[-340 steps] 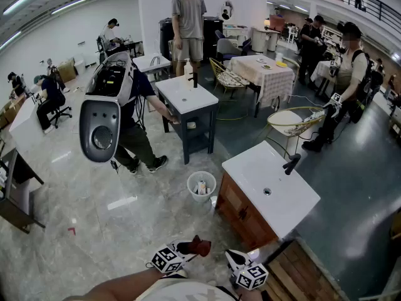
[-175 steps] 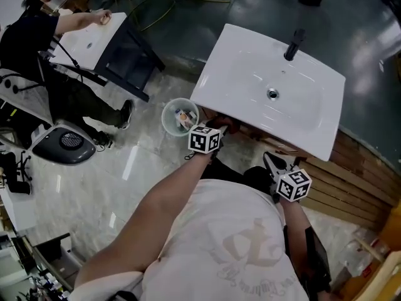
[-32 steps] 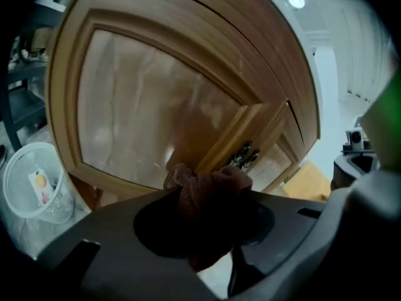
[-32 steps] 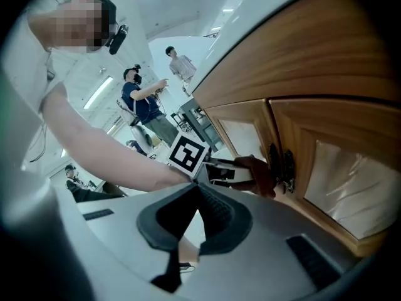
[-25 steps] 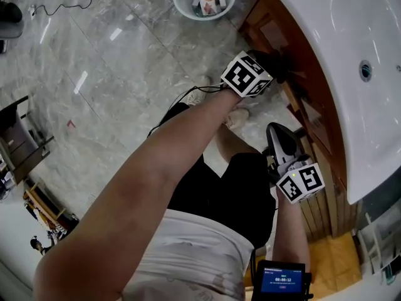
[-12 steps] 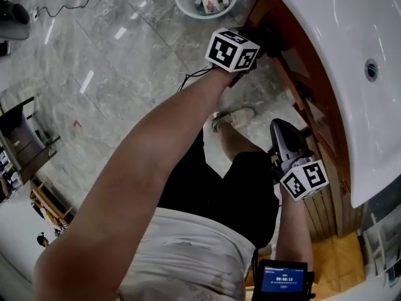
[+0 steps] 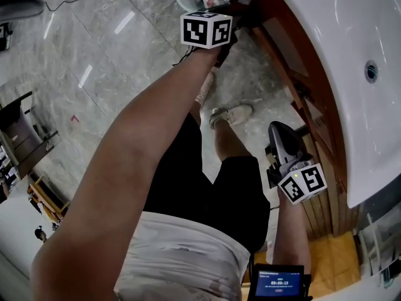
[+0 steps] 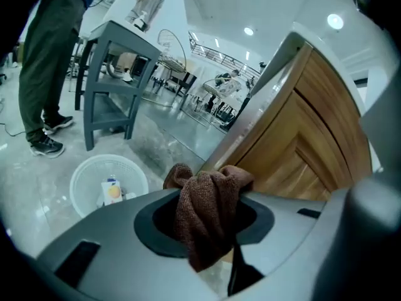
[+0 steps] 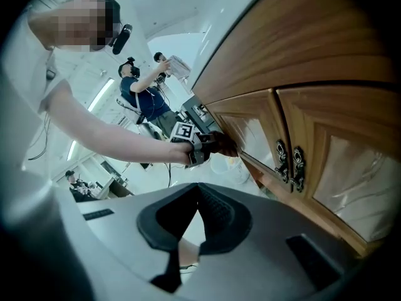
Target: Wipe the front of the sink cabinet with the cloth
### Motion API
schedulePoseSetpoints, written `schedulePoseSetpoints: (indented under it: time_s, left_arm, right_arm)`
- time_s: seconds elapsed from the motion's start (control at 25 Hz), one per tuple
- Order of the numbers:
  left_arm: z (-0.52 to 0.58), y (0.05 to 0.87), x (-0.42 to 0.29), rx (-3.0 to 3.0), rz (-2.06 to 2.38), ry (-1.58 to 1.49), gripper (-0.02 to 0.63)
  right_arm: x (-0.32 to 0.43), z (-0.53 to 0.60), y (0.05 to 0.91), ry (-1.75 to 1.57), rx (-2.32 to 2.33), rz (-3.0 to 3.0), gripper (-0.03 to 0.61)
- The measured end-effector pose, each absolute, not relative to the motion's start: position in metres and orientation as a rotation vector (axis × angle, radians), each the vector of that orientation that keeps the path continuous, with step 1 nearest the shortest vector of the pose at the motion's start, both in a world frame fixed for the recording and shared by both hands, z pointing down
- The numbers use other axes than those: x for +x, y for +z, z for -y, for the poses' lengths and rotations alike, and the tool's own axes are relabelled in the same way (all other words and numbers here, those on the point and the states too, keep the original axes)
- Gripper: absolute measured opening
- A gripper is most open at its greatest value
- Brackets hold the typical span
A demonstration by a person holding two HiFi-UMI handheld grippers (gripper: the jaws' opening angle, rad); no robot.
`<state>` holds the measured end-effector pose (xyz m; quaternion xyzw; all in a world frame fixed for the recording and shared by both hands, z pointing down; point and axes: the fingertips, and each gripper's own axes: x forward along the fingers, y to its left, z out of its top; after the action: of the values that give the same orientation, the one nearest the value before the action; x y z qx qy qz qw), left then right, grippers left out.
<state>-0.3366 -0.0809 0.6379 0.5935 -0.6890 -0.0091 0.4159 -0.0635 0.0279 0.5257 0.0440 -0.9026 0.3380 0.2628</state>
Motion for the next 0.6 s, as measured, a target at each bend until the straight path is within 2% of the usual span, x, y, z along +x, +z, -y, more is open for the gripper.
schedulePoseSetpoints:
  time_s: [0.2,0.6]
  left_arm:
    - [0.079,0.645,-0.331,1.492,1.748,0.027,0.141]
    - [0.086,0.666,-0.247,1.659,1.605,0.172,0.141]
  right_arm:
    - [-0.058,-0.038,0.52,0.926,0.077,2.435,0.012]
    - [-0.054,-0.02,0.527,0.914,0.087,2.47,0.012]
